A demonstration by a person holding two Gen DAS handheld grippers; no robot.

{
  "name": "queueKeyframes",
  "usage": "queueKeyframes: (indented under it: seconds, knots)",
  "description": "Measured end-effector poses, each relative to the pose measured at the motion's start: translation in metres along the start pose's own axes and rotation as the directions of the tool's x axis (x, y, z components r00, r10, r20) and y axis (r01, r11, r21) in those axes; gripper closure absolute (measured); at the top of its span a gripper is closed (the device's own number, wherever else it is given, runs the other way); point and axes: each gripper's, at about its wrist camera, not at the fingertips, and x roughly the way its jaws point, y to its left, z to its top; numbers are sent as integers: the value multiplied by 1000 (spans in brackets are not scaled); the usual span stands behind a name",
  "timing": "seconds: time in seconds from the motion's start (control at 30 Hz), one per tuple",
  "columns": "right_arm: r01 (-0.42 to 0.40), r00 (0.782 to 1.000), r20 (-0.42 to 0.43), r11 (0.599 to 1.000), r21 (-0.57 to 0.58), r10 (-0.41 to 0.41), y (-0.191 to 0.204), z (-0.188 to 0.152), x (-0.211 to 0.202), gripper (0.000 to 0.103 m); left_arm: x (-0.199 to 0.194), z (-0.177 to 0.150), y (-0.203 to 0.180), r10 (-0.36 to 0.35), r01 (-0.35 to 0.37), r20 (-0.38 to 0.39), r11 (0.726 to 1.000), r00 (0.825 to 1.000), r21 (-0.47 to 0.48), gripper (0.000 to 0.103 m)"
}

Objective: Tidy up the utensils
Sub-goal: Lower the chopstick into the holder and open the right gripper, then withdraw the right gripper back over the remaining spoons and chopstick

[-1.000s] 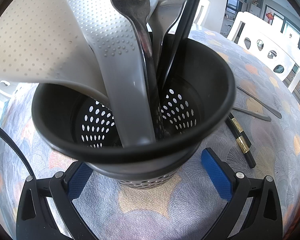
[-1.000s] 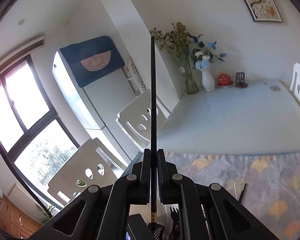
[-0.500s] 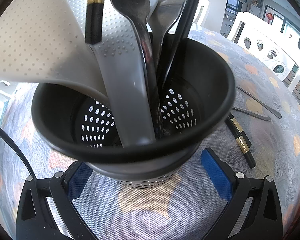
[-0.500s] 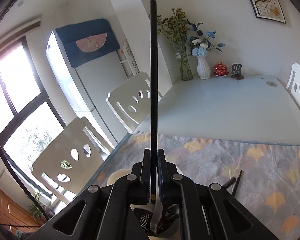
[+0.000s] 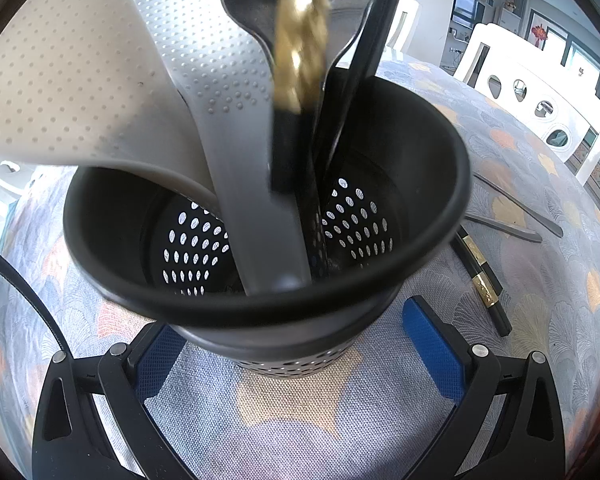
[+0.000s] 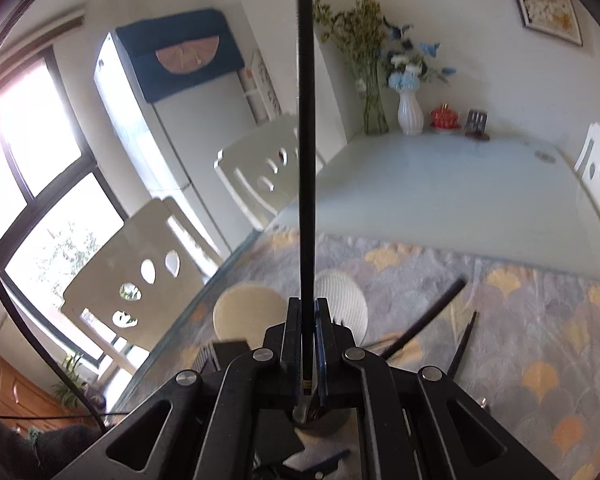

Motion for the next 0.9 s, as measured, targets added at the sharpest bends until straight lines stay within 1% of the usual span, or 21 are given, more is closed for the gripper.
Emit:
queueKeyframes:
  seconds: [0.07, 0.13, 0.17, 0.2, 0.23, 0.27, 0.37, 0.43, 0.53, 0.63, 0.7, 0.77, 0.9]
  knots:
    - [-13, 999, -33, 1000, 17, 14, -2, -2, 3, 98, 0, 0, 0, 0, 0, 0, 1000, 1000, 0, 0]
    - [-24, 997, -66, 999, 33, 26, -4, -2, 6, 94, 0, 0, 0, -1, 1, 0, 1000, 1000, -1, 0]
    - [-33, 996, -87, 999, 41, 37, -5, -2, 8, 85, 0, 0, 0, -1, 1, 0, 1000, 1000, 0, 0]
    - [-44, 993, -111, 998, 44, 49, -6, 0, 9, 70, 1, 0, -1, -1, 1, 0, 1000, 1000, 0, 0]
    - [-47, 991, -124, 998, 45, 52, -7, 1, 9, 62, 1, 1, -1, -1, 1, 0, 1000, 1000, 0, 0]
    - [-46, 991, -121, 998, 46, 51, -8, 2, 6, 54, 1, 1, -1, -1, 1, 0, 1000, 1000, 0, 0]
    - [-58, 995, -76, 997, 52, 61, -8, 7, -12, 53, 1, 0, -1, -1, 1, 0, 1000, 1000, 0, 0]
    - [-47, 998, -50, 998, 52, 50, -10, 12, -25, 53, 1, 0, -1, -1, 1, 0, 1000, 1000, 0, 0]
    - [-18, 1000, 3, 998, 58, 18, -15, 19, -49, 49, 1, 0, -1, -1, 1, 0, 1000, 1000, 0, 0]
    - [5, 999, 53, 996, 89, -10, -26, 25, -72, 41, 1, 0, -2, -1, 1, 0, 1000, 1000, 0, 0]
    - [19, 996, 85, 993, 116, -29, -37, 27, -89, 33, 0, 0, -1, 0, 0, 0, 1000, 1000, 0, 0]
    - [34, 993, 110, 989, 145, -50, -47, 29, -103, 29, 0, -1, -2, -1, 1, 0, 1000, 1000, 0, 0]
    - [79, 987, 121, 975, 206, -105, -71, 26, -126, 28, 0, 0, -1, 0, 0, 0, 1000, 1000, 0, 0]
